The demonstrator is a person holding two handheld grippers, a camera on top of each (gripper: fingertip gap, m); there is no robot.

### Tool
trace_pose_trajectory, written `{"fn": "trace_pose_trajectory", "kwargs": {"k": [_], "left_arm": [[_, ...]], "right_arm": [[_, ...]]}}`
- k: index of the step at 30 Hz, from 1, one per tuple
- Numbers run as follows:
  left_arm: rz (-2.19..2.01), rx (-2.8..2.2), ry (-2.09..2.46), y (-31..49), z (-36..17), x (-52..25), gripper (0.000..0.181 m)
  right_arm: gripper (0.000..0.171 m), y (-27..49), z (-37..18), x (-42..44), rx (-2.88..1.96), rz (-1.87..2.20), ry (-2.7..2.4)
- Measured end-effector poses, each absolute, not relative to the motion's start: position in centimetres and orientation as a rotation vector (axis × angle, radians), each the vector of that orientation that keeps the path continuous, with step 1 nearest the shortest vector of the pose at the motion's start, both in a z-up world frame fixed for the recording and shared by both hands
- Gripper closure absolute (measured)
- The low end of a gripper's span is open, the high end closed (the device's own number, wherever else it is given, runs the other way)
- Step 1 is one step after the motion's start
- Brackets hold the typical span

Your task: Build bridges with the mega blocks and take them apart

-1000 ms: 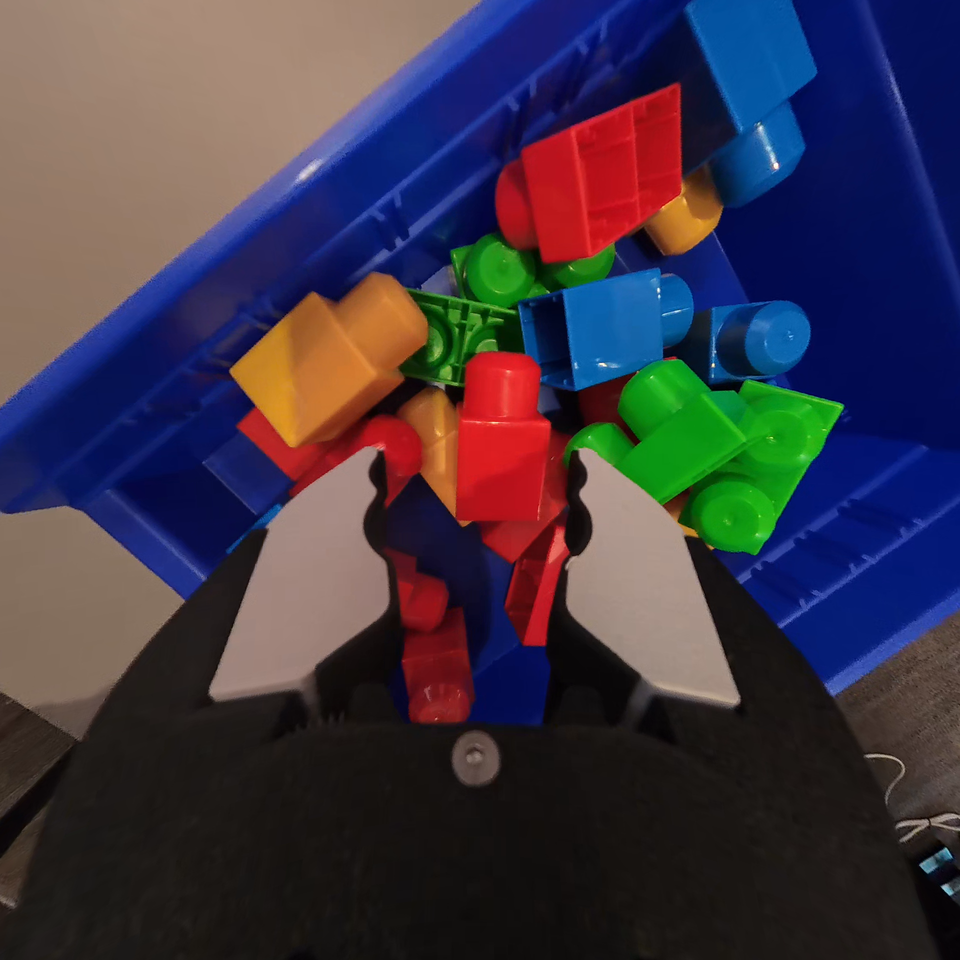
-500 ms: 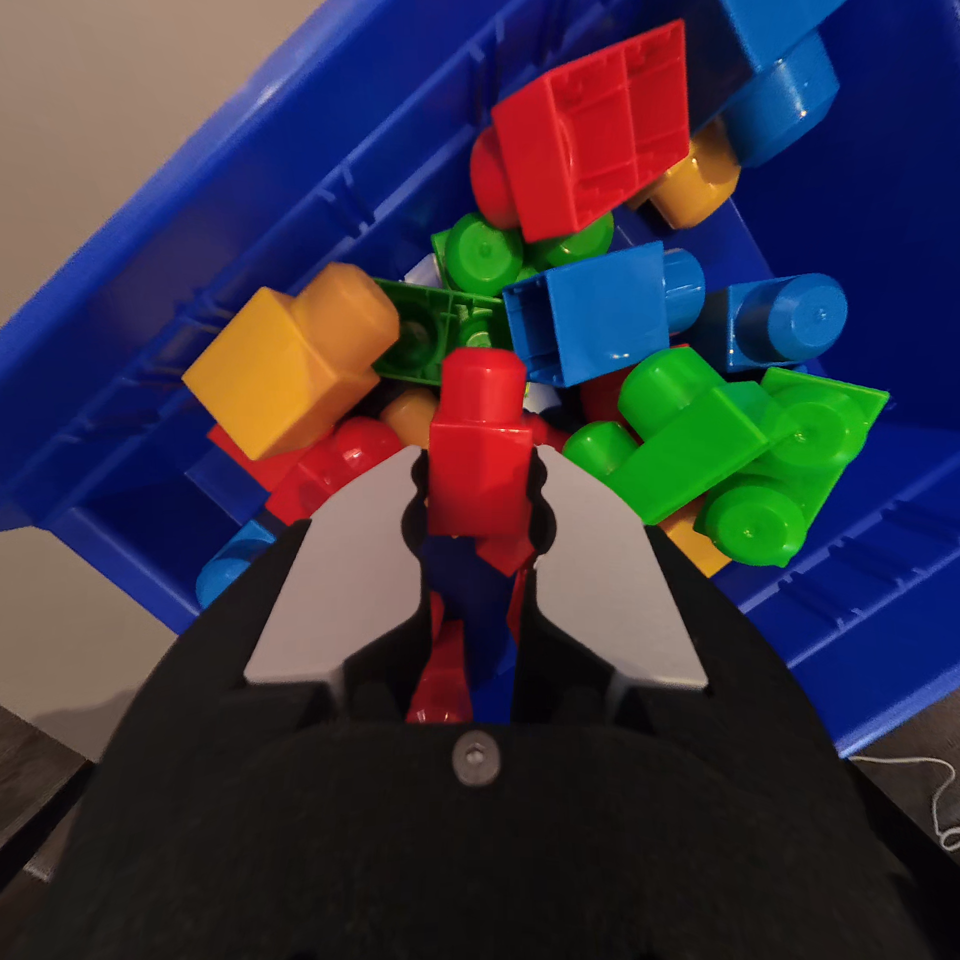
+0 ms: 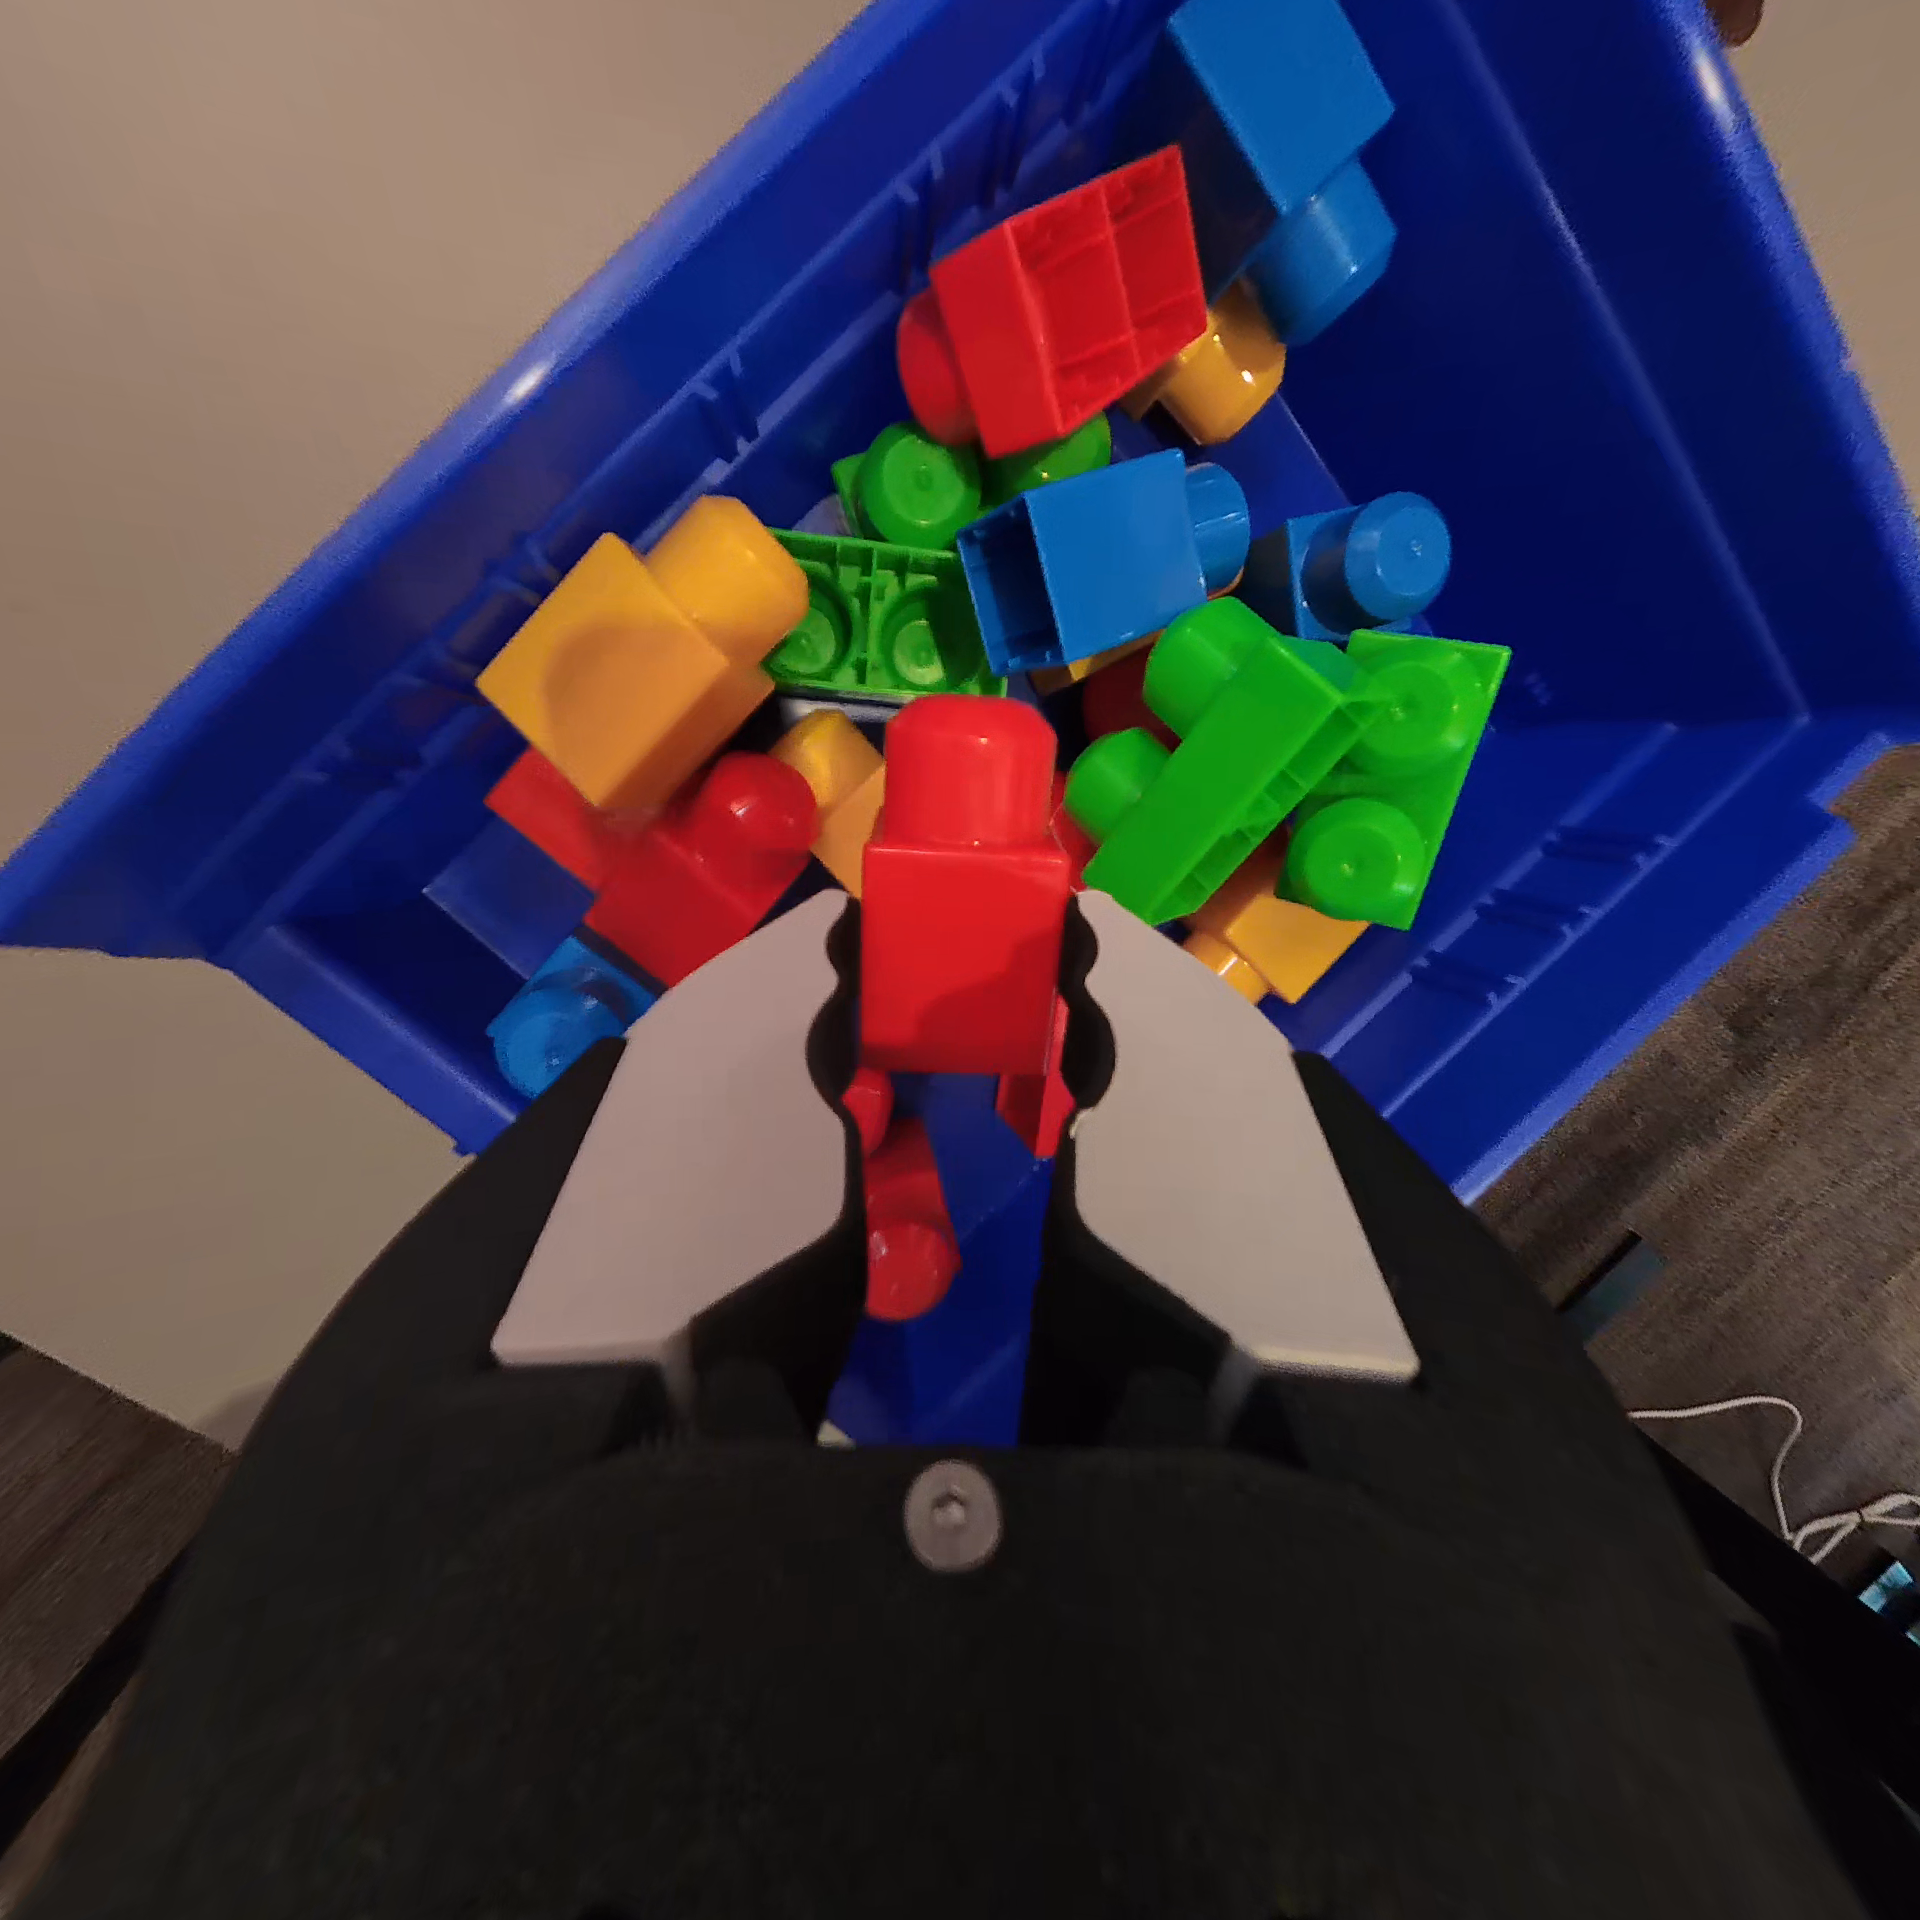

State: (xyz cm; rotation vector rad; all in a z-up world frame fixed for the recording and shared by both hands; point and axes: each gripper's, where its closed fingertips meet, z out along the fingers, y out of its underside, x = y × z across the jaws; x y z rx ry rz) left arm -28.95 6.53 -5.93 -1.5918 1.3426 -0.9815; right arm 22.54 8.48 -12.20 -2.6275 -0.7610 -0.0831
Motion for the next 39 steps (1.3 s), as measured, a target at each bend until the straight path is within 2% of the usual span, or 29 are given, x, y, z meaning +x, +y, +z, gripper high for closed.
{"fn": "trace_pose_trajectory", "kwargs": {"k": [20,27,33,39], "left_arm": [[-0.986,-1.581,1.316,6.3,-5.7,-30.2,0.110],[-0.995,-1.581,1.318,6.6,-5.9,-30.0,0.110],[-1.008,-1.576,1.327,7.4,-5.8,-29.3,0.110],[-1.031,-1.559,1.345,8.9,-5.5,-27.4,0.110]], "right_arm": [[0.135,8.3,-10.6,21.7,-2.615,-0.116,-0.759],[0.135,8.2,-8.2,21.1,-2.580,-0.144,-0.750],[0.135,8.4,-4.4,17.1,-2.504,-0.132,-0.820],[0.135,9.3,-2.6,9.6,-2.404,-0.044,-0.977]]}}
